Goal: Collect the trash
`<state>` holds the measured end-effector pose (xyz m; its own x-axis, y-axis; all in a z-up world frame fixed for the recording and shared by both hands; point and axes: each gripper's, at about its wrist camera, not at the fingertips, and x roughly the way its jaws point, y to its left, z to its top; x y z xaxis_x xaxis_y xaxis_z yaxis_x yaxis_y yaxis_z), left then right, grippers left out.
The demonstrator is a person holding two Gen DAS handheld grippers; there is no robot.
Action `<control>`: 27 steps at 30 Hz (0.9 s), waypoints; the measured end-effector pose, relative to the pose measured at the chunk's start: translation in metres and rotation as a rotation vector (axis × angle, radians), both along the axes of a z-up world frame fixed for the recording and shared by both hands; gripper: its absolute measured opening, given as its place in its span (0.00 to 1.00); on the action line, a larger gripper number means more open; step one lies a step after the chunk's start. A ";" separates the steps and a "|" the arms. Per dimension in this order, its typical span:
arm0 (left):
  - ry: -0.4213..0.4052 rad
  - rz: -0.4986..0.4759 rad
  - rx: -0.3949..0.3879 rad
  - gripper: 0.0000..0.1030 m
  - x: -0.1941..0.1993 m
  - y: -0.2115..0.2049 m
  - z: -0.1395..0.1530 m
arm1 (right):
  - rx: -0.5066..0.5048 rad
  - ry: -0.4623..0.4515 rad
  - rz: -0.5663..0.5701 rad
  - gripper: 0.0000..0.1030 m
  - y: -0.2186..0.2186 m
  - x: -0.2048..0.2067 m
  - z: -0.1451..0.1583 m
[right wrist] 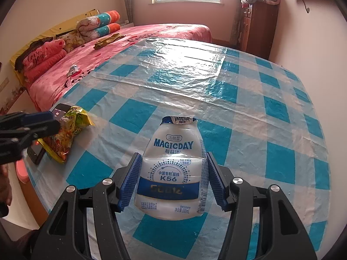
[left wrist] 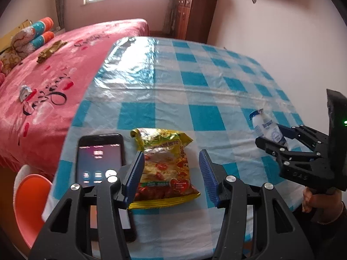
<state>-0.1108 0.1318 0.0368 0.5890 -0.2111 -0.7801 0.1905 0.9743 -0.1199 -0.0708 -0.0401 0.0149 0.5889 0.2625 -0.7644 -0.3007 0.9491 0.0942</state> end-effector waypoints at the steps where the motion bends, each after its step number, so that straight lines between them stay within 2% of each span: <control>1: 0.008 0.006 0.008 0.53 0.003 -0.001 -0.003 | 0.005 -0.001 0.000 0.59 -0.001 0.000 0.000; 12: 0.049 0.010 -0.012 0.53 0.017 -0.015 -0.013 | 0.059 -0.004 -0.006 0.59 -0.015 0.003 -0.003; 16: 0.057 -0.054 -0.041 0.53 0.015 -0.039 -0.014 | 0.080 -0.007 -0.019 0.59 -0.023 0.005 -0.002; 20: 0.061 -0.097 -0.107 0.53 0.011 -0.050 -0.009 | 0.087 -0.012 -0.033 0.59 -0.032 0.005 -0.002; 21: 0.040 -0.098 -0.096 0.53 0.009 -0.051 -0.006 | 0.088 -0.012 -0.037 0.59 -0.034 0.004 -0.003; 22: 0.027 -0.101 -0.078 0.58 0.008 -0.052 -0.003 | 0.091 -0.010 -0.041 0.59 -0.036 0.004 -0.004; 23: 0.013 -0.115 -0.042 0.64 0.007 -0.054 -0.001 | 0.092 -0.008 -0.043 0.59 -0.038 0.004 -0.005; 24: 0.010 -0.136 -0.003 0.75 0.007 -0.056 -0.001 | 0.095 -0.006 -0.045 0.59 -0.039 0.005 -0.006; 25: 0.006 -0.154 0.034 0.79 0.005 -0.059 -0.002 | 0.097 -0.004 -0.047 0.59 -0.041 0.004 -0.007; 27: 0.014 -0.192 0.098 0.81 0.004 -0.065 -0.005 | 0.103 -0.003 -0.048 0.59 -0.043 0.004 -0.008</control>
<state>-0.1067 0.0672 0.0318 0.5345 -0.2413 -0.8100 0.3731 0.9273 -0.0301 -0.0669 -0.0831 0.0074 0.6047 0.3109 -0.7333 -0.2557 0.9477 0.1909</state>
